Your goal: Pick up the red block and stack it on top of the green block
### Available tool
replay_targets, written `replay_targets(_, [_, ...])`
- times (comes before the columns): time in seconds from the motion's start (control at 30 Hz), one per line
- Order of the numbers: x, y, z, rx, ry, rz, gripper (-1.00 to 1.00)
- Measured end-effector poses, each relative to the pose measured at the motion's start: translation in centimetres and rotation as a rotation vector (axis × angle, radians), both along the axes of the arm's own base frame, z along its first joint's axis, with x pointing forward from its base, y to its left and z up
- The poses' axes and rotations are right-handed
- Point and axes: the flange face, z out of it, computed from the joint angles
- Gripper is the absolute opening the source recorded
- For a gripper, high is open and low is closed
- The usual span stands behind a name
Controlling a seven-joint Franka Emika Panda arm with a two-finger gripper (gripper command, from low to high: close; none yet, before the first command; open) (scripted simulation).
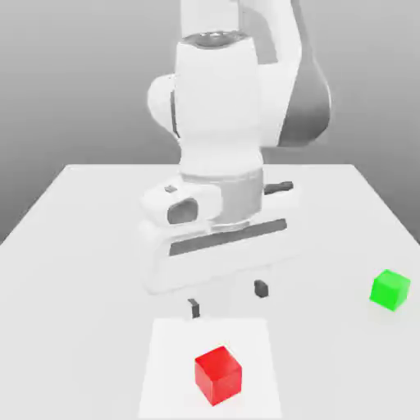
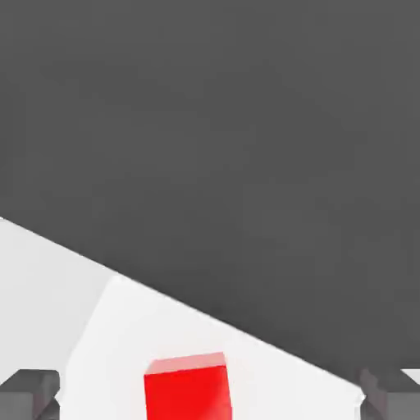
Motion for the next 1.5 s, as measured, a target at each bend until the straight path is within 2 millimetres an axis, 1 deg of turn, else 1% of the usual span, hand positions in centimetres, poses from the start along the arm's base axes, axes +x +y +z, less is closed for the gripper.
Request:
replay_targets(0.07, [-1.0,-0.2,-3.5,-0.024,0.051,0.037,0.00])
replay_targets(0.23, [-1.4,-0.3,-9.9,-0.034,0.074,0.054,0.00])
replay_targets(0.27, [-1.5,-0.3,-10.8,-0.034,0.074,0.054,-1.00])
replay_targets(0.43, [-1.5,-0.3,-10.8,-0.034,0.076,0.054,-1.00])
replay_targets(0.47, [-1.5,-0.3,-11.3,-0.034,0.076,0.054,-1.00])
replay_targets(0.5, [-1.5,-0.3,-10.9,-0.034,0.075,0.054,-1.00])
replay_targets(0.57, [-1.4,-0.3,-9.1,-0.034,0.075,0.055,-1.00])
replay_targets(0.67, [-1.5,-0.2,-5.7,-0.033,0.075,0.056,-1.00])
replay_targets(0.7, [-1.7,1.3,-5.2,-0.030,0.076,0.080,-1.00])
replay_targets(0.73, [-2.1,3.3,-4.7,-0.026,0.077,0.112,-1.00])
replay_targets(0.8, [-3.2,8.0,-4.2,-0.021,0.079,0.191,-1.00])
replay_targets(0.87, [-5.1,13.2,-3.7,-0.018,0.080,0.285,-1.00])
replay_targets(0.93, [-7.8,18.6,-3.2,-0.019,0.081,0.391,-1.00])
replay_targets(1.0, [-10.9,23.1,-2.7,-0.023,0.080,0.487,-1.00])
replay_targets(1.07, [-14.3,26.8,-2.2,-0.030,0.077,0.575,-1.00])
replay_targets(1.13, [-18.0,30.1,-1.7,-0.039,0.073,0.661,-1.00])
replay_targets(1.2, [-22.1,32.9,-1.3,-0.051,0.066,0.749,-1.00])
replay_targets(1.23, [-24.1,34.1,-1.5,-0.056,0.062,0.795,-1.00])
replay_targets(1.27, [-25.8,35.1,-2.2,-0.060,0.059,0.838,-1.00])
replay_targets(1.3, [-25.3,34.8,-3.1,-0.060,0.059,0.821,-1.00])
replay_targets(1.33, [-23.9,34.0,-4.1,-0.059,0.060,0.780,-1.00])
replay_targets(1.4, [-23.4,33.6,-6.4,-0.059,0.060,0.764,-1.00])
replay_targets(1.43, [-23.3,33.5,-7.2,-0.059,0.060,0.763,1.00])
replay_targets(1.5, [-23.3,33.5,-7.2,-0.059,0.060,0.763,1.00])
